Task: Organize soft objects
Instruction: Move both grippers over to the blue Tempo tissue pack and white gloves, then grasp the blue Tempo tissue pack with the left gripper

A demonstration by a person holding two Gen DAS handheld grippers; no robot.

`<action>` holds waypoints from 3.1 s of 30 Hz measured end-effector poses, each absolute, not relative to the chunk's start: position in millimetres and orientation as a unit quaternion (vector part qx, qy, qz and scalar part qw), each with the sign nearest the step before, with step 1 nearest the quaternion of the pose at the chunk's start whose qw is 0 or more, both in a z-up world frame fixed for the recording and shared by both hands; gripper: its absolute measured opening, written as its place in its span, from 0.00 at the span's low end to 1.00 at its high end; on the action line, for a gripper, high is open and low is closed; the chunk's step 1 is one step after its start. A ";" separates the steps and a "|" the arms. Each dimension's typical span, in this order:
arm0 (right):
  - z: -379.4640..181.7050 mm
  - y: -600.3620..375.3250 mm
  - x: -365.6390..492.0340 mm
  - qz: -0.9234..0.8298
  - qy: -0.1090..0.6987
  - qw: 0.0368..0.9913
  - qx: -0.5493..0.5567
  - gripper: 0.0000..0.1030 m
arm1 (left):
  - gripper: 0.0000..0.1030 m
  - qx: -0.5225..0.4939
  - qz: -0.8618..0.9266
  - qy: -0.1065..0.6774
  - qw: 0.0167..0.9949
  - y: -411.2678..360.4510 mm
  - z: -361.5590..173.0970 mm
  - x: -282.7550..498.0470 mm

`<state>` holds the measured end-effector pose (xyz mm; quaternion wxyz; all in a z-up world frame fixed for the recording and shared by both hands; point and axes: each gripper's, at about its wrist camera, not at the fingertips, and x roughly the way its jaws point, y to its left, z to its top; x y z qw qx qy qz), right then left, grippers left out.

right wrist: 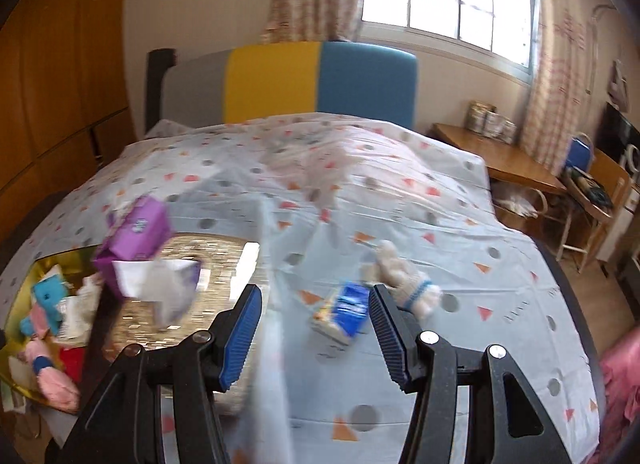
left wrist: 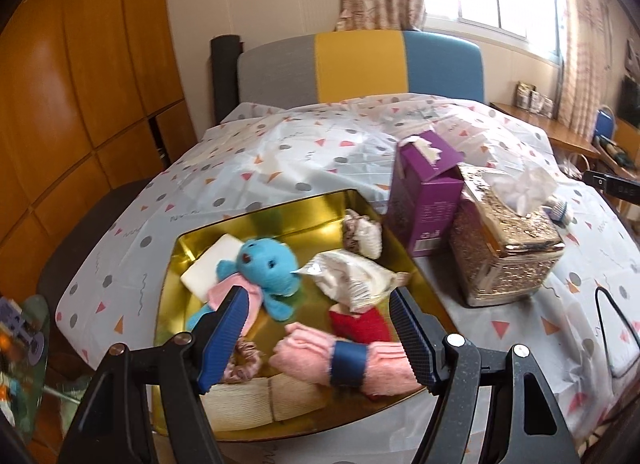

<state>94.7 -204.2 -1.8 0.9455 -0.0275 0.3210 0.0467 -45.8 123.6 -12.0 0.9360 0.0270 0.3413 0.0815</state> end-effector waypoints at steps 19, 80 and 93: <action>-61.4 -329.1 112.9 -0.085 0.397 0.905 0.125 0.55 | 0.71 0.119 -0.025 0.334 0.935 19.3 2.5 -13.0; -68.2 -392.2 112.8 -0.123 0.425 0.857 0.264 0.55 | 0.61 0.161 -0.119 0.512 0.835 -223.3 -130.0 219.9; -70.5 -386.8 116.7 -0.115 0.430 0.859 0.254 0.55 | 0.51 0.151 -0.145 0.507 0.836 -226.9 -126.7 195.6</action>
